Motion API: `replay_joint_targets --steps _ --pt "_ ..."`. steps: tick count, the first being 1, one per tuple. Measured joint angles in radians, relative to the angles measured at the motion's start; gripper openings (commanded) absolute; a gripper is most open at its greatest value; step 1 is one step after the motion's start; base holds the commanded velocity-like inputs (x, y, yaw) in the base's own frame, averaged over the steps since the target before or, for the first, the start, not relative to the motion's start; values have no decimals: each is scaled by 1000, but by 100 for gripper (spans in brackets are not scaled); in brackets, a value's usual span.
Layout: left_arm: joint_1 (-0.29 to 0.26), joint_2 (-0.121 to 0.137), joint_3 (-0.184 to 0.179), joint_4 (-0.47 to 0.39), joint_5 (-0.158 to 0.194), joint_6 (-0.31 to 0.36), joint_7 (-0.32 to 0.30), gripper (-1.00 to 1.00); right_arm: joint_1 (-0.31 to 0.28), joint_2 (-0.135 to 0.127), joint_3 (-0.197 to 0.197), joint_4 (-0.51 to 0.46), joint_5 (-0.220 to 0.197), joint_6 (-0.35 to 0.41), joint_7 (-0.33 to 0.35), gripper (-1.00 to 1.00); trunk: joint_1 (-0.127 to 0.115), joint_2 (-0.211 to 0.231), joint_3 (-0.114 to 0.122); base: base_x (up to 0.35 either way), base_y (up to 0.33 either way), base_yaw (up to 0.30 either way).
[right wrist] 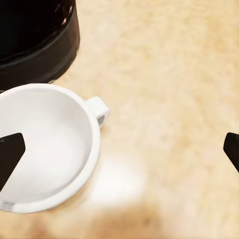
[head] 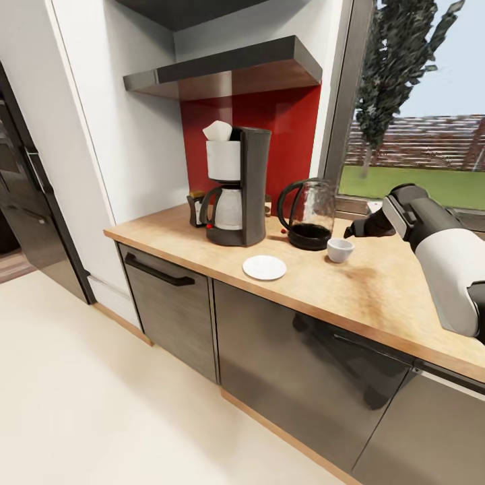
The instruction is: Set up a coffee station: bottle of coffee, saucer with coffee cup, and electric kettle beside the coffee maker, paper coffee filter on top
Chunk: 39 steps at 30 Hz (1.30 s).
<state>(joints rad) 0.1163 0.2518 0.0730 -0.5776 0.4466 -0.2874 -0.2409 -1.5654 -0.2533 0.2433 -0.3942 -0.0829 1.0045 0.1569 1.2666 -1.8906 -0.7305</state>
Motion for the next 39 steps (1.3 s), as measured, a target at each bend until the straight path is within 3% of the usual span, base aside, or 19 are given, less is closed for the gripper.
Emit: replay_joint_targets --steps 24,39 --pt "0 0 0 0 0 0 0 100 0 0 0 10 0 0 -1 100 0 0 -20 0 0 0" --pt "0 0 0 0 0 0 0 100 0 -1 0 10 0 0 -1 100 35 -63 -48 0 0 0"
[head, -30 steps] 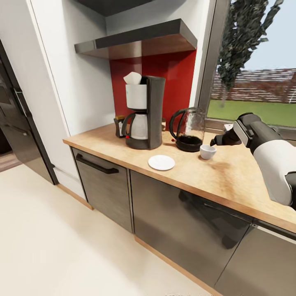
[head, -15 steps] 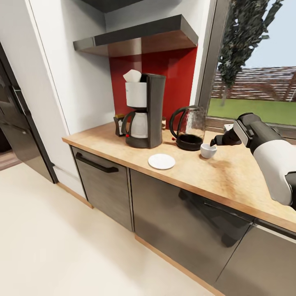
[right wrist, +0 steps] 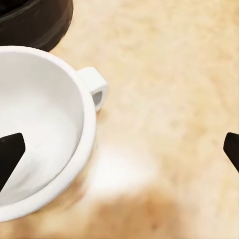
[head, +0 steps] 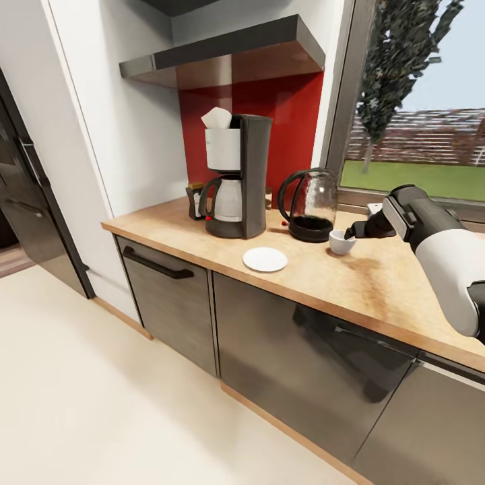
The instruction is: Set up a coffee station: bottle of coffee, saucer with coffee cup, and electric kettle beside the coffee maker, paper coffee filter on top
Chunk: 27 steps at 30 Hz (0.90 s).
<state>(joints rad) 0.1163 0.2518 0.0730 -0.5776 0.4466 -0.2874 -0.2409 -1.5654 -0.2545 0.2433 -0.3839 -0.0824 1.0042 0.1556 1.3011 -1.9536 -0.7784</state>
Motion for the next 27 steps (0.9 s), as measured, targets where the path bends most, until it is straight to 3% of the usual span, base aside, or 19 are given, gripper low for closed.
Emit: replay_joint_targets --steps 27 --pt "0 0 0 0 0 0 0 100 1 -1 0 1 0 0 0 100 0 0 -7 19 0 0"
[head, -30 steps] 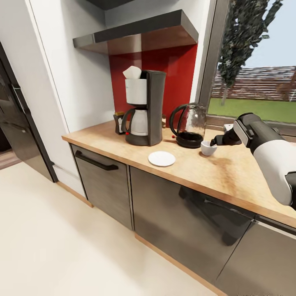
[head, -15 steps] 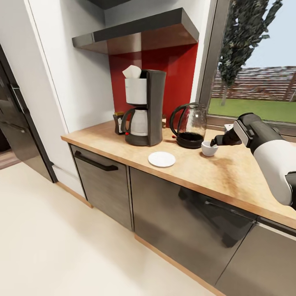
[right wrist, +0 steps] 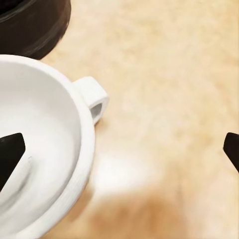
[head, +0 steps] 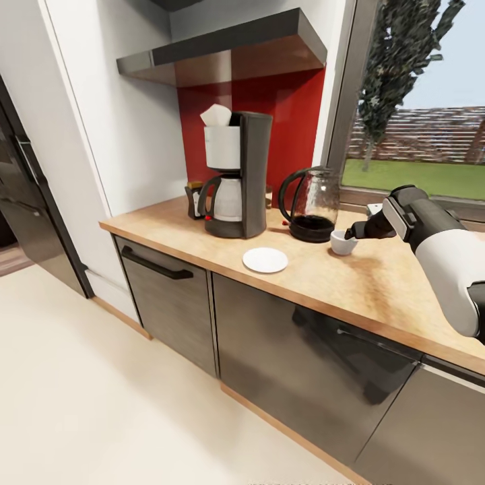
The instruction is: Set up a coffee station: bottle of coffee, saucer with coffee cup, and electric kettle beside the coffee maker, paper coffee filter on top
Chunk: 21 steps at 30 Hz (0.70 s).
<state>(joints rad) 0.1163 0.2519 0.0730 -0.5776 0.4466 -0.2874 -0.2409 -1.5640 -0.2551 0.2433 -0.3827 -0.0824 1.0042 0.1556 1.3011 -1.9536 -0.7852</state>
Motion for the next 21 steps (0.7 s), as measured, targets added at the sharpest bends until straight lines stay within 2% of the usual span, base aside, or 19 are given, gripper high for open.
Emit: replay_joint_targets --steps 21 --pt "0 0 0 0 0 0 0 100 0 -1 0 0 0 0 0 100 0 0 -14 0 0 0"
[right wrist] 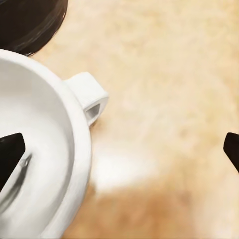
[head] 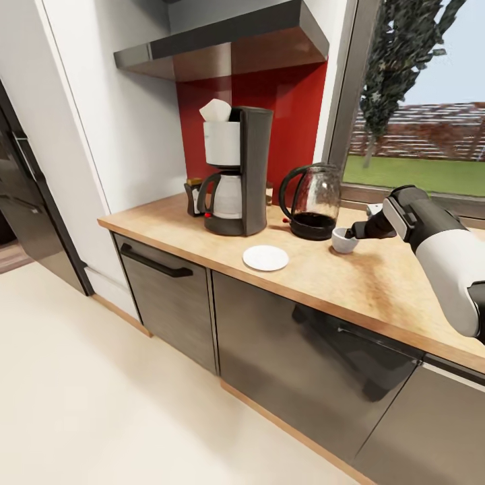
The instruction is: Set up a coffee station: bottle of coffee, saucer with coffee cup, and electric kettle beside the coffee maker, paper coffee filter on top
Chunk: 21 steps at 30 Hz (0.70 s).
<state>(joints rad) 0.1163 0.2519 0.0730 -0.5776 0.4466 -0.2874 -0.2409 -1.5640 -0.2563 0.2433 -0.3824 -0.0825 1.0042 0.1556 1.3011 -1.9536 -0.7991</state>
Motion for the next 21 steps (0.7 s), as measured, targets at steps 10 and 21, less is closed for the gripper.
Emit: replay_joint_targets --steps 10,21 --pt "0 0 0 -1 0 0 0 100 -1 -3 3 6 39 -2 -5 -100 0 0 0 0 0 0" --pt "0 0 0 -2 0 0 0 100 -1 -4 3 9 39 -2 -6 -100 0 0 0 0 0 0"
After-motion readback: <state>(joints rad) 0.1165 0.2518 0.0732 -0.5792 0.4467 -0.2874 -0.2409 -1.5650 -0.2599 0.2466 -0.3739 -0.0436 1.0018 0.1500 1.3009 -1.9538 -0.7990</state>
